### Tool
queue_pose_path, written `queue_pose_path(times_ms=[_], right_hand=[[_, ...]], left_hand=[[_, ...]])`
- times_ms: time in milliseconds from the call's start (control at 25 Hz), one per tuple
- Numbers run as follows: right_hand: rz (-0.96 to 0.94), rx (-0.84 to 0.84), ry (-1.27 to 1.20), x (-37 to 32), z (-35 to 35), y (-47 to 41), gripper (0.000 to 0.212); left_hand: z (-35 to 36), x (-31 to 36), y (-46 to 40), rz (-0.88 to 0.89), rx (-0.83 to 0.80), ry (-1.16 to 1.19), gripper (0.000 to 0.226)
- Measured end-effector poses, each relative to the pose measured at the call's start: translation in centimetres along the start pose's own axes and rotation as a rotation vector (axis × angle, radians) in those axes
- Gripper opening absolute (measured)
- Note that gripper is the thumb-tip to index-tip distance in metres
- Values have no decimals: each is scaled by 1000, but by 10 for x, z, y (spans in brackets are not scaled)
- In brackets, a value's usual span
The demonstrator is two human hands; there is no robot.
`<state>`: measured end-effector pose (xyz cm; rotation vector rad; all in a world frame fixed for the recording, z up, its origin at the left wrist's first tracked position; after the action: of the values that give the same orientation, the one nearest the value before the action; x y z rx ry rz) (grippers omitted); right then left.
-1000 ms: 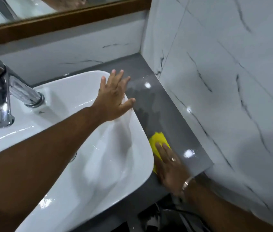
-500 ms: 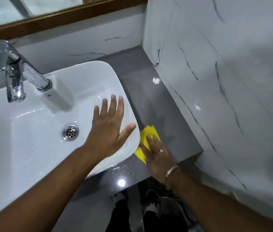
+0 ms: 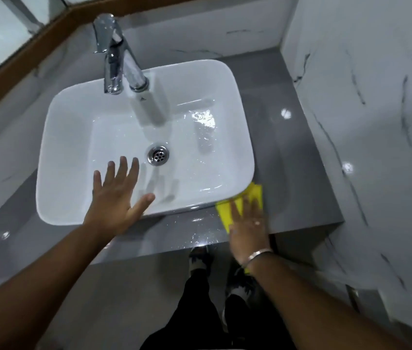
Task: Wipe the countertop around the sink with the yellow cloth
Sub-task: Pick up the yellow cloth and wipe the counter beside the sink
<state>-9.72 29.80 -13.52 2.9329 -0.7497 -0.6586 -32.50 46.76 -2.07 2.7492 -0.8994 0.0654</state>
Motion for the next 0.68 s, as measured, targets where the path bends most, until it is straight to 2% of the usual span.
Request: queue_pose_path(times_ms=[80,160,200,280,320,360,400,480,520,560,600,640,680], right_hand=[[-231,-122,55,-29,17,20,64],[-332,-67,114,-8,3,7,60],[-272,12,76,15,-10,-1,55],[10,96,143,65,-36,-17,50],[126,139,121,81,-41,-21,53],[155,158,117,82,-42,-20,55],[185,205,52,66,-37,-15,53],[121,89,-128,3,-1,-3,46],[19,39,4,-37,22,11,51],[-135,-77,-3,-87,38,29,61],[-224,-89,33,-124,58,41,71],[-296,-181,-19,-152,71,48,75],[-378,-156,33,-170,79,47,72]], left_hand=[[0,-1,2,-19,8,16,82],[0,-3,5,-25,7,19,80],[0,-2,6,-24,11,17,80],[-1,0,6,-27,29,13,80],[-2,2,5,-29,35,15,80],[-3,3,4,-31,32,17,80],[-2,2,5,-41,34,15,81],[-3,-2,6,-64,64,17,84],[-3,-4,6,-66,67,22,85],[-3,-4,7,-63,64,20,86],[-1,-7,7,-57,69,15,86],[-1,-7,6,-52,68,16,86],[0,-7,5,-47,60,34,85]])
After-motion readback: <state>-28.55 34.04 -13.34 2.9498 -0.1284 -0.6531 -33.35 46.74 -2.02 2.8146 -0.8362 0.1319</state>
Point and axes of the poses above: each hand's wrist, its own y-axis away from the middle knuckle, its own z-axis out of the palm, x = y × z, the point moved 6 cm from there along -y, towards the middle knuckle, and after that the axes turned 4 degrees about z, right-handed, at the moved point
